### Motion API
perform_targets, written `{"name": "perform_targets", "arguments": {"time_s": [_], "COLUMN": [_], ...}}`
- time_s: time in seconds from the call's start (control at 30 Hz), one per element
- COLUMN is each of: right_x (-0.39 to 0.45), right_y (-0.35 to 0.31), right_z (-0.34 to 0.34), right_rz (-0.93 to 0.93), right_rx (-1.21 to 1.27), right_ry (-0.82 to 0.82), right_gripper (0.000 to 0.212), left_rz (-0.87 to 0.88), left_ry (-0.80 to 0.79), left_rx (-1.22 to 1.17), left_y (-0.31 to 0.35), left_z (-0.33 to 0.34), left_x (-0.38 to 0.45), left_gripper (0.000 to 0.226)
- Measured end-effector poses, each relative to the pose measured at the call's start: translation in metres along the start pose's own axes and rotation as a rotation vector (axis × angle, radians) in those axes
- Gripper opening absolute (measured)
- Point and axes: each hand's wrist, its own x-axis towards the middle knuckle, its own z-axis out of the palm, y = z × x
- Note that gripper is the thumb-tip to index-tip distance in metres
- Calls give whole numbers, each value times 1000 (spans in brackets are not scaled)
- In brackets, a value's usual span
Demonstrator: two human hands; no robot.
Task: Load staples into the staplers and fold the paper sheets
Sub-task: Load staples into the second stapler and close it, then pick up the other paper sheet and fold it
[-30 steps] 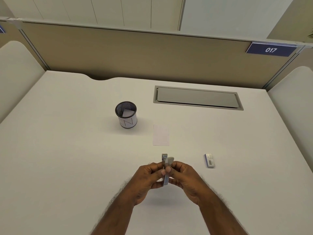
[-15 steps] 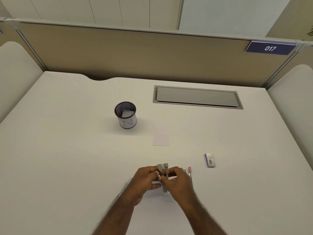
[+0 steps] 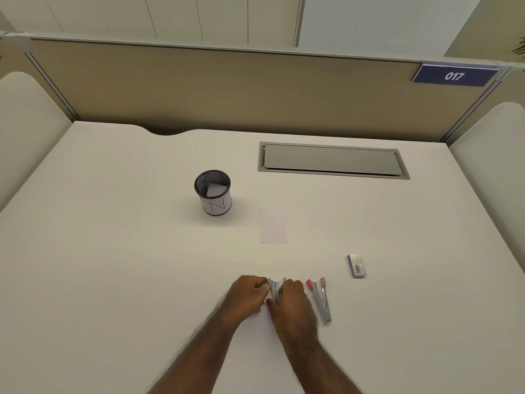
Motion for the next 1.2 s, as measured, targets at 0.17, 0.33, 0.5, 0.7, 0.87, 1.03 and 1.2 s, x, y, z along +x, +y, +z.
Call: {"name": "perform_targets", "arguments": {"time_s": [0.17, 0.33, 0.5, 0.7, 0.87, 1.03, 1.2], "right_x": [0, -4, -12, -7, -9, -7, -6], "right_y": [-1, 2, -1, -9, -23, -28, -29], "right_z": [3, -1, -8, -6, -12, -17, -25], "right_rz": [8, 9, -44, -150, -132, -100, -78], "right_rx": [-35, -11, -100, -187, -281, -285, -228], "right_ry": [1, 80, 203, 26, 22, -77, -75], "right_gripper": [42, 50, 51, 83, 83, 84, 90], "left_rz": [131, 273, 349, 365, 371, 440, 523], "left_ry": [84, 303, 440, 385, 355, 393, 475], "left_rx": [292, 425, 806, 1002, 1055, 1061, 813], "left_y": [3, 16, 24, 32, 36, 37, 42], "left_z": [-1, -3, -10, -12, -11, -11, -12], "left_x": [11, 34, 67, 111, 131, 134, 126], "left_gripper": [25, 32, 43, 68, 79, 68, 41]}}
